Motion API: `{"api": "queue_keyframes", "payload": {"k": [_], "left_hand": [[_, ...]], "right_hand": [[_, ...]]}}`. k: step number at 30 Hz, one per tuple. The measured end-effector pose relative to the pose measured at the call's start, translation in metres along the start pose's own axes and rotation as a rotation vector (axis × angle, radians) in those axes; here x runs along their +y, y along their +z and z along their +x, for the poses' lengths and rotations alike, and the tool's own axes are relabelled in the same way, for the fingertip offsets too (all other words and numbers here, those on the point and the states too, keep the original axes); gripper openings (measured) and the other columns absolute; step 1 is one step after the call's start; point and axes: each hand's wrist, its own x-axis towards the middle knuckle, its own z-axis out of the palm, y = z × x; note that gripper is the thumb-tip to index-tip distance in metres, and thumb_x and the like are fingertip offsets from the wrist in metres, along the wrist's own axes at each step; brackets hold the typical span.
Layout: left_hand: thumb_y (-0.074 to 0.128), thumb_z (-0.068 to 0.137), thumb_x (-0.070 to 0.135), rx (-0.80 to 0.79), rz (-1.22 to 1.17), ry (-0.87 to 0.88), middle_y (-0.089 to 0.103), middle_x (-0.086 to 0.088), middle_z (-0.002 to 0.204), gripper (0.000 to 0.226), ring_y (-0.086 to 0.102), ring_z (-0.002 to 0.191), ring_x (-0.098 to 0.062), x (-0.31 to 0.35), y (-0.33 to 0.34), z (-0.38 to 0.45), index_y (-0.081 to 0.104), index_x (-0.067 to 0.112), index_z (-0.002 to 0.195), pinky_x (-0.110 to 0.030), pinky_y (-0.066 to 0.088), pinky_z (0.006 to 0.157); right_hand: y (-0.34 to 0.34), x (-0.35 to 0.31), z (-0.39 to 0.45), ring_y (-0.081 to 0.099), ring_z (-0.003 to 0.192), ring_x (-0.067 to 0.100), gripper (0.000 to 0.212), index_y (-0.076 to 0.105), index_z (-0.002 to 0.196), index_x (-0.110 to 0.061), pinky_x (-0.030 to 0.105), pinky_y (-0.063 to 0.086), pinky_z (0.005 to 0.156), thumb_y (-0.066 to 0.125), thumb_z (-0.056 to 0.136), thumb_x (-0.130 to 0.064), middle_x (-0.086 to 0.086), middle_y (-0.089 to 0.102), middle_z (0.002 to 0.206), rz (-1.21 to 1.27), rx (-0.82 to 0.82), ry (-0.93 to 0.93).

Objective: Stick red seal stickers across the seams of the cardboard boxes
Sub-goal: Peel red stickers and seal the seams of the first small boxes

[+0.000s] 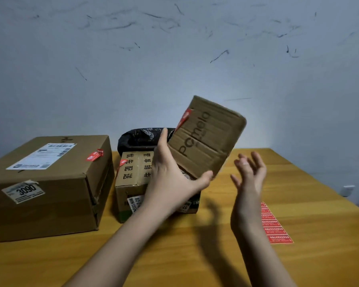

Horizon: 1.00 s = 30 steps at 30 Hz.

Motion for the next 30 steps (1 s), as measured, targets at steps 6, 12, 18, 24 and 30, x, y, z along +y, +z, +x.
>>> {"api": "queue_keyframes", "payload": {"k": [6, 12, 18, 24, 30], "left_hand": [[0.064, 0.063, 0.057, 0.172, 0.473, 0.479, 0.035, -0.015, 0.138, 0.106, 0.037, 0.13, -0.032, -0.018, -0.007, 0.0, 0.016, 0.008, 0.143, -0.029, 0.02, 0.114], [0.075, 0.07, 0.038, 0.192, 0.529, 0.711, 0.034, -0.015, 0.138, 0.089, 0.037, 0.134, -0.033, -0.033, -0.009, -0.001, 0.025, 0.007, 0.137, -0.043, 0.028, 0.115], [0.083, 0.065, 0.034, 0.19, 0.638, 0.796, 0.032, -0.019, 0.14, 0.094, 0.033, 0.136, -0.034, -0.037, -0.022, -0.003, 0.026, 0.009, 0.136, -0.044, 0.029, 0.113], [0.081, 0.067, 0.035, 0.181, 0.646, 0.795, 0.033, -0.021, 0.139, 0.089, 0.033, 0.136, -0.034, -0.039, -0.027, -0.006, 0.027, 0.01, 0.134, -0.044, 0.033, 0.11], [0.081, 0.068, 0.038, 0.197, 0.64, 0.789, 0.032, -0.021, 0.14, 0.091, 0.036, 0.134, -0.035, -0.039, -0.029, -0.008, 0.026, 0.011, 0.135, -0.045, 0.03, 0.113]], "right_hand": [[-0.014, -0.037, 0.022, 0.05, 0.121, 0.0, 0.054, 0.04, 0.134, -0.027, 0.019, 0.041, 0.094, 0.053, 0.084, -0.046, -0.009, 0.051, 0.129, -0.149, -0.043, -0.279], [-0.018, -0.053, 0.026, 0.04, 0.13, 0.0, 0.07, 0.037, 0.137, -0.032, 0.033, 0.036, 0.109, 0.06, 0.075, -0.055, -0.009, 0.044, 0.139, -0.5, -0.276, -0.413], [-0.022, -0.052, 0.027, 0.036, 0.134, -0.002, 0.08, 0.035, 0.14, -0.034, 0.035, 0.035, 0.112, 0.068, 0.07, -0.056, -0.015, 0.041, 0.143, -0.551, -0.467, -0.365], [-0.018, -0.046, 0.025, 0.044, 0.129, 0.002, 0.065, 0.044, 0.136, -0.026, 0.029, 0.042, 0.103, 0.064, 0.079, -0.049, -0.016, 0.047, 0.134, -0.551, -0.41, -0.496], [-0.017, -0.042, 0.02, 0.044, 0.13, 0.009, 0.056, 0.047, 0.133, -0.025, 0.028, 0.042, 0.102, 0.062, 0.083, -0.044, -0.01, 0.048, 0.135, -0.522, -0.376, -0.526]]}}
